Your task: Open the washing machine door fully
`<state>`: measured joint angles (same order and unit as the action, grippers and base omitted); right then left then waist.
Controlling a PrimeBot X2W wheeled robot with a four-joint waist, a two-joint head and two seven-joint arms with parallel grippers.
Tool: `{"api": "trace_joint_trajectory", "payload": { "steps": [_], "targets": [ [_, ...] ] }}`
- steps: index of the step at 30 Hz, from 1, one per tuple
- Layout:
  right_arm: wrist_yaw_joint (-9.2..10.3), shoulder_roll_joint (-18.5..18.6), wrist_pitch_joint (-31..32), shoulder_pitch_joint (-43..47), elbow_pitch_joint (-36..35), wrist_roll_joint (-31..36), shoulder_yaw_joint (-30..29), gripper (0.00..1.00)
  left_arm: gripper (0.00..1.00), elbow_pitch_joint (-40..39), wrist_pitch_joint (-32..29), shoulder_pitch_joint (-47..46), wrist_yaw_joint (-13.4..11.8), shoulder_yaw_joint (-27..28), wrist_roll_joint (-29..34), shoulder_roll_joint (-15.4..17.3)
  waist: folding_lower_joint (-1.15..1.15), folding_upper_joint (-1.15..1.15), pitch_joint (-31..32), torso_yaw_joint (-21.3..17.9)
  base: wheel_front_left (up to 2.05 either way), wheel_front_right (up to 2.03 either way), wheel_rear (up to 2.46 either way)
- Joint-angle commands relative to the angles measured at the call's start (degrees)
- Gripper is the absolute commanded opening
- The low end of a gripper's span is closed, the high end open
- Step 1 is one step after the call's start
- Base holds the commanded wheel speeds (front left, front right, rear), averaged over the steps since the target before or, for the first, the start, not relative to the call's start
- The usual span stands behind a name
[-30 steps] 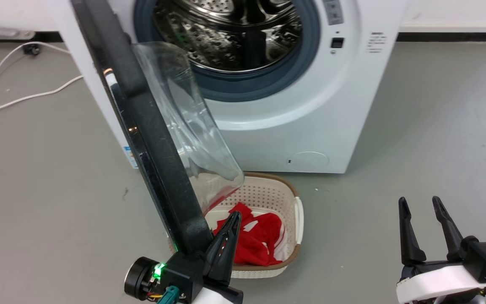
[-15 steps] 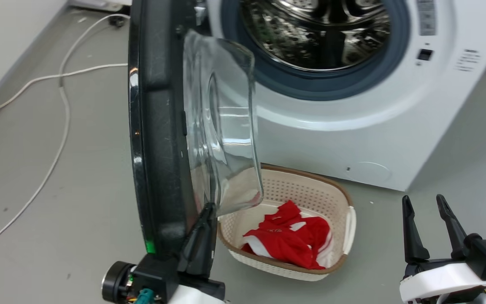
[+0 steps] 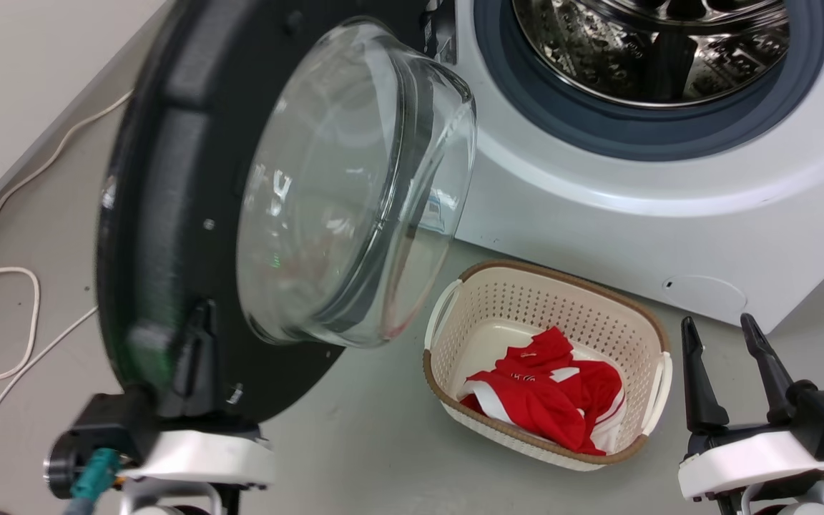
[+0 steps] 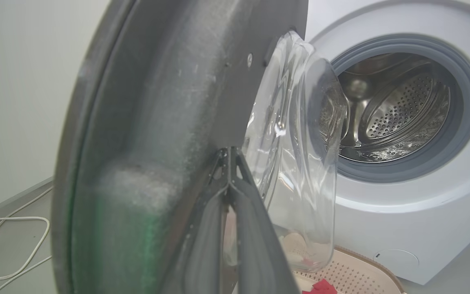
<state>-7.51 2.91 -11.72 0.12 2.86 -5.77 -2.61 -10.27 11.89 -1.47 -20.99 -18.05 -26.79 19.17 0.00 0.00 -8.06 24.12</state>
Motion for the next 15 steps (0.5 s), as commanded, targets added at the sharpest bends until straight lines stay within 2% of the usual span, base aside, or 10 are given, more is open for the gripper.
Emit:
{"api": "trace_joint_trajectory", "payload": {
  "steps": [1,6,15],
  "targets": [
    [0.04,-0.1,0.0,-0.6,-0.4,0.6,-0.1,1.00,0.00,0.3,0.5,-0.7,0.0,0.8,-0.1,0.6,0.00,0.00,-0.6,0.4,0.00,0.00,0.00],
    [0.04,-0.1,1.0,-1.7,-1.2,1.6,-0.4,1.00,0.00,3.0,1.6,-2.7,1.1,5.8,-3.9,0.8,0.00,0.00,-2.6,0.7,0.00,0.00,0.00],
    [0.04,-0.1,2.4,-2.8,-2.3,2.9,-0.3,1.00,0.00,12.0,2.8,-8.7,5.5,13.2,-8.8,2.8,0.00,0.00,-5.3,0.5,0.00,0.00,0.00]
  ]
}}
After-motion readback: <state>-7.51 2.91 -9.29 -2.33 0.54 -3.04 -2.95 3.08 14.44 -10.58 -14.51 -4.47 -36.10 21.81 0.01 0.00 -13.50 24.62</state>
